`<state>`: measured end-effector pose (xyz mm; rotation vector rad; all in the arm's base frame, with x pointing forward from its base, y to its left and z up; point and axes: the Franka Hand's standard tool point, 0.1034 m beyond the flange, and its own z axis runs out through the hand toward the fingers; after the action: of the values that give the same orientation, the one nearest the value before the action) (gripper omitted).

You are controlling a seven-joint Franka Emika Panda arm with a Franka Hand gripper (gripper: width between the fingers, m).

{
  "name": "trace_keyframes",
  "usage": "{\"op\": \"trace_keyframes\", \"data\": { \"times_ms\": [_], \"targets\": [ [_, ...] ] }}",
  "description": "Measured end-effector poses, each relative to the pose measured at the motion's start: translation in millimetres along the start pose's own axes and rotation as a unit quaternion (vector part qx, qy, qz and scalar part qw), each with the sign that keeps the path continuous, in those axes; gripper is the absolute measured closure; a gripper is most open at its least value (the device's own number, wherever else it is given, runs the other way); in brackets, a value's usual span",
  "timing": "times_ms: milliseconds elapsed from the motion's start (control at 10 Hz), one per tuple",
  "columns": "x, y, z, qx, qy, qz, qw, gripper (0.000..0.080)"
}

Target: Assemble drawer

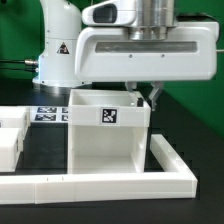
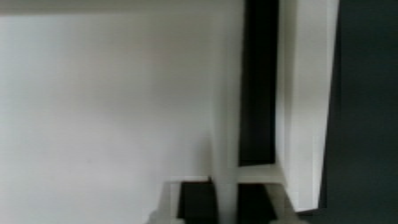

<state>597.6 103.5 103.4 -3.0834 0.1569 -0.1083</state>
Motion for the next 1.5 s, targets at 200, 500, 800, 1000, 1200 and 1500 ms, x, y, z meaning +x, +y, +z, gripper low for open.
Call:
{"op": "trace_keyframes", "data": {
  "times_ms": [200,500,800,1000,1200,1500],
  "targets": [
    [-0.1,-0.3,-0.3,0.0,0.0,-0.002,1.0,0.0761],
    [-0.4,-3.7,-0.7,0.005,-0.001,0.077,0.997,0.0761],
    [-0.7,3.8,-4.6,0.016,0.002,0.189,0.982,0.0761],
    [-0.1,16.1,-3.1,0.013,0.002,0.284,0.959,0.0761],
    [2.2,17.4,-3.3,0.013,0.003,0.341,0.94,0.0761],
    [2.3,11.3,-4.1,0.023,-0.001,0.41,0.912,0.0761]
  ]
}}
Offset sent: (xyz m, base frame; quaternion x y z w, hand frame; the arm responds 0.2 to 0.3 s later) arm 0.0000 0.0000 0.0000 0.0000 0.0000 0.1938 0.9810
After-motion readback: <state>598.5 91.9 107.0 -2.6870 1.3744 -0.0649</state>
